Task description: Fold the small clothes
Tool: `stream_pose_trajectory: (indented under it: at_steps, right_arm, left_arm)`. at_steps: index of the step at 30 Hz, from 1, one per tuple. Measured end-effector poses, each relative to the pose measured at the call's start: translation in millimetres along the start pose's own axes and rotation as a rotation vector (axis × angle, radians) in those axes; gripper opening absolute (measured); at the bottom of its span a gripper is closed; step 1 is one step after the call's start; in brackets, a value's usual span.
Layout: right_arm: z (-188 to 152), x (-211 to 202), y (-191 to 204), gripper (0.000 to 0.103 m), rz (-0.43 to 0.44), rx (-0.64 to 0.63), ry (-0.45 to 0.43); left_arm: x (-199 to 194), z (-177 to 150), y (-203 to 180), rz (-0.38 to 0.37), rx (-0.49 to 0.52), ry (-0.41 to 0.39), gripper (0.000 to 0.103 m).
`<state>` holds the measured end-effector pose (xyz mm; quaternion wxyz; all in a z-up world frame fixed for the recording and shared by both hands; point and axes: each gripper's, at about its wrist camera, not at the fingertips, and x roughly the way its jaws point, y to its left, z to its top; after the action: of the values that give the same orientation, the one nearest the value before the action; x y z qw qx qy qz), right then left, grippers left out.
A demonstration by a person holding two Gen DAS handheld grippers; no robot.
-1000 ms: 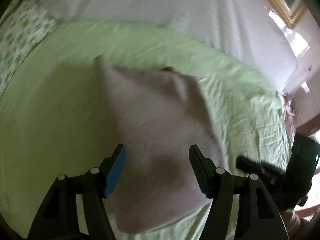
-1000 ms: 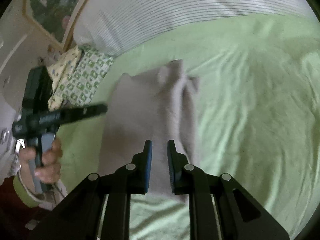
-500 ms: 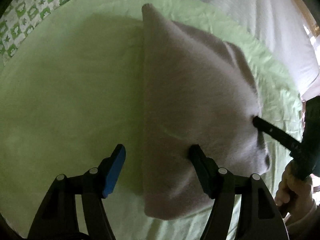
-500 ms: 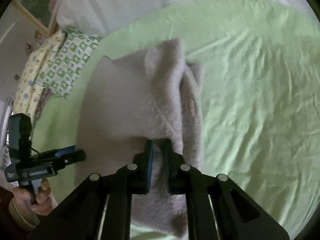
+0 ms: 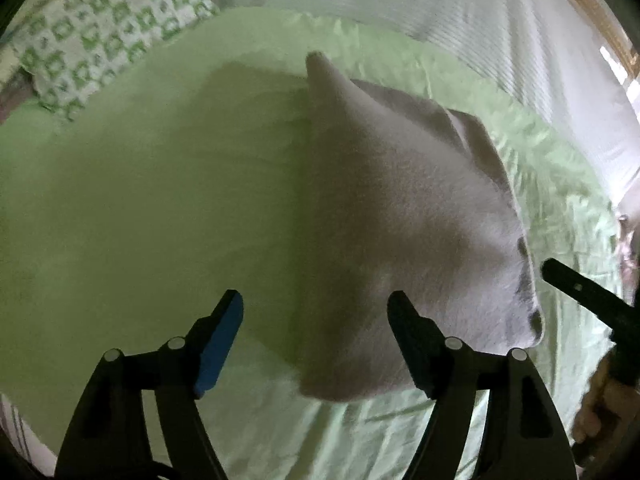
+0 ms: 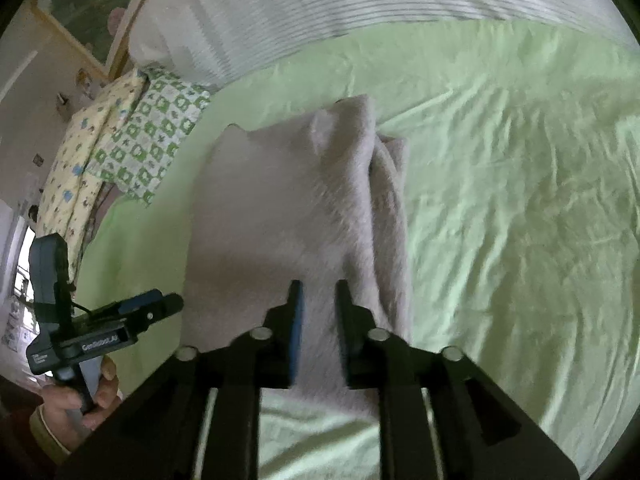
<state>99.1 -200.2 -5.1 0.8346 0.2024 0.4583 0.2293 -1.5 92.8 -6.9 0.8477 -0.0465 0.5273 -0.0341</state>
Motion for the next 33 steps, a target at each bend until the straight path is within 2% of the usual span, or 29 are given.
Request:
stream_pose_trajectory:
  at_steps: [1, 2, 11, 16, 24, 27, 33]
  right_arm:
    - [-5, -5, 3, 0.043, -0.005, -0.008, -0.008]
    - [-9, -8, 5, 0.046, -0.007, -0.014, -0.015]
    - [-52, -34, 19, 0.05, -0.004, -0.055, -0.032]
    - [-76, -37, 20, 0.052, 0.003, -0.05, -0.018]
    - [-96, -42, 38, 0.054, -0.018, -0.081, -0.022]
    - [-96, -45, 47, 0.057, -0.053, -0.101, -0.046]
    - [-107, -53, 64, 0.062, -0.126, -0.1, -0.091]
  left_arm:
    - [-5, -3, -2, 0.01, 0.007, -0.01, 0.075]
    - [-8, -8, -5, 0.019, 0.013, -0.016, 0.075]
    - [-32, -57, -2, 0.063, 0.0, -0.024, 0.076]
    - [-42, -74, 6, 0.06, -0.023, -0.023, 0.076]
    - [-65, -85, 5, 0.077, 0.043, -0.122, 0.077]
    - [-68, -86, 7, 0.066, 0.069, -0.145, 0.078]
    - [-69, -88, 11, -0.009, 0.101, -0.144, 0.08]
